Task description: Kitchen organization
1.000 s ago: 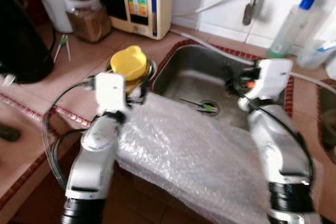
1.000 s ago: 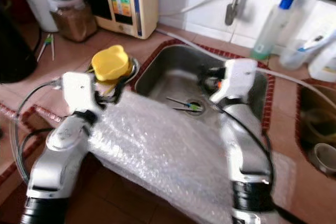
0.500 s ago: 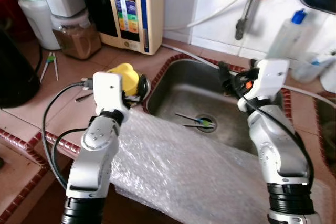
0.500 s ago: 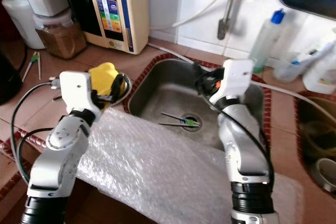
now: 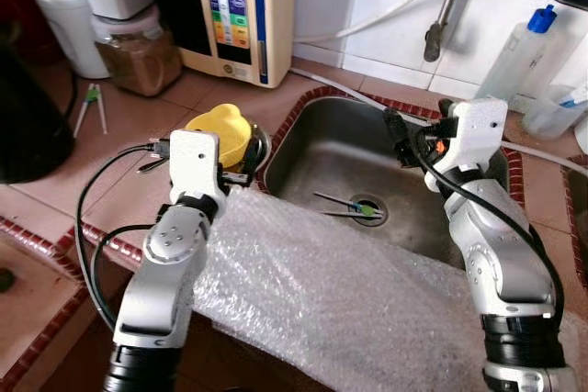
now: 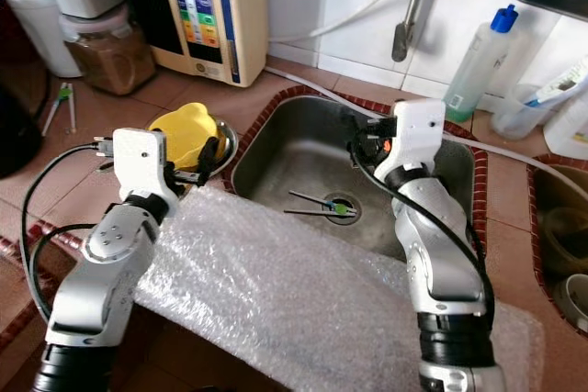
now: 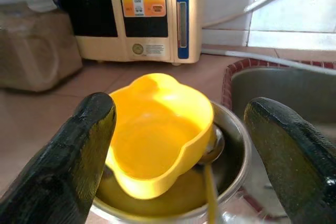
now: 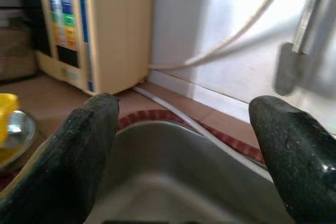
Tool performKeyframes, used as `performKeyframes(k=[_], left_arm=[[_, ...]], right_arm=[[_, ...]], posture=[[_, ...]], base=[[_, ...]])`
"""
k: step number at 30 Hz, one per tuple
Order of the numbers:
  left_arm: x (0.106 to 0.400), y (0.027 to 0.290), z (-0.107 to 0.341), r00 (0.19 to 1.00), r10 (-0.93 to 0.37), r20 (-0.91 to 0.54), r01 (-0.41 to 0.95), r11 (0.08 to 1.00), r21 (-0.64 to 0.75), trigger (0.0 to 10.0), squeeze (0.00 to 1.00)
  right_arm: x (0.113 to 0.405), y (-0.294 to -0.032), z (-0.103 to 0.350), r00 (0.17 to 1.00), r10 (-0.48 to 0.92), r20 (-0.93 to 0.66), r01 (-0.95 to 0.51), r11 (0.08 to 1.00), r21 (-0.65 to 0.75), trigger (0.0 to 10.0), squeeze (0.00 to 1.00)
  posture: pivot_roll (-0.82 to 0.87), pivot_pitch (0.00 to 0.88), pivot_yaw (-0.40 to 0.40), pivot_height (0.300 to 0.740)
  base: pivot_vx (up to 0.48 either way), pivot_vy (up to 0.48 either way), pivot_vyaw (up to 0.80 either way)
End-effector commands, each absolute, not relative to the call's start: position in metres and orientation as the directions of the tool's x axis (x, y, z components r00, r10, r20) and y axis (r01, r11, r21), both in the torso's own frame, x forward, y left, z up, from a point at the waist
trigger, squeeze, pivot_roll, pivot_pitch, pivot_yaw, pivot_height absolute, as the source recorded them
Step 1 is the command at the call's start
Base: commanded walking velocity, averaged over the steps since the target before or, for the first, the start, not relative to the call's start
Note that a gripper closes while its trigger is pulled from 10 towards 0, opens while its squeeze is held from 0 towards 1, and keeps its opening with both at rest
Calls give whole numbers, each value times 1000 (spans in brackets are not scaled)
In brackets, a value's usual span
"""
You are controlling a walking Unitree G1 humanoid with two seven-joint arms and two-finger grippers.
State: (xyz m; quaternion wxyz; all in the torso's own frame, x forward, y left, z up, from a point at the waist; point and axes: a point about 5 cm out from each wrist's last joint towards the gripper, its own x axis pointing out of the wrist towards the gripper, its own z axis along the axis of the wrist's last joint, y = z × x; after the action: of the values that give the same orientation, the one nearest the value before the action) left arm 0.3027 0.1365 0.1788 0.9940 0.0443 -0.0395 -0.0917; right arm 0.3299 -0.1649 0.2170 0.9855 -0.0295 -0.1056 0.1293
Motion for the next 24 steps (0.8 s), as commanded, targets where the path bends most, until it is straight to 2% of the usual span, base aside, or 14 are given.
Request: performKeyframes(k=[1, 5, 9, 16, 18, 24], left_arm=[[308, 141, 182, 980, -190, 66, 181, 977, 112, 10000, 0], [311, 144, 183, 980, -191, 64, 182, 976, 122, 10000, 0], [318, 145, 189, 981, -173, 90, 161, 978, 134, 10000, 0], [327, 152, 194, 993, -59, 104, 54, 997, 49, 10000, 0], [331, 160, 194, 995, 1, 97, -2, 1000, 4, 10000, 0], [341, 165, 195, 997, 0, 75, 0, 1000, 3, 10000, 0]], right_arm=[[335, -162, 217, 935, 313, 168, -306, 950, -67, 10000, 0], [338, -157, 215, 929, 344, 137, -343, 939, -28, 10000, 0], [336, -141, 215, 905, 407, 126, -410, 912, -8, 10000, 0], [332, -128, 219, 879, 449, 159, -453, 891, -9, 10000, 0], [329, -123, 224, 868, 460, 188, -473, 881, 29, 10000, 0], [323, -121, 218, 859, 491, 149, -500, 865, 32, 10000, 0]], posture=[[-39, 120, 0, 740], [-39, 122, -1, 740], [-35, 125, 0, 740], [-36, 124, -8, 740], [-35, 123, -8, 740], [-50, 121, 8, 740]], base=[[0, 0, 0], [0, 0, 0], [0, 0, 0], [0, 0, 0], [0, 0, 0], [0, 0, 0]])
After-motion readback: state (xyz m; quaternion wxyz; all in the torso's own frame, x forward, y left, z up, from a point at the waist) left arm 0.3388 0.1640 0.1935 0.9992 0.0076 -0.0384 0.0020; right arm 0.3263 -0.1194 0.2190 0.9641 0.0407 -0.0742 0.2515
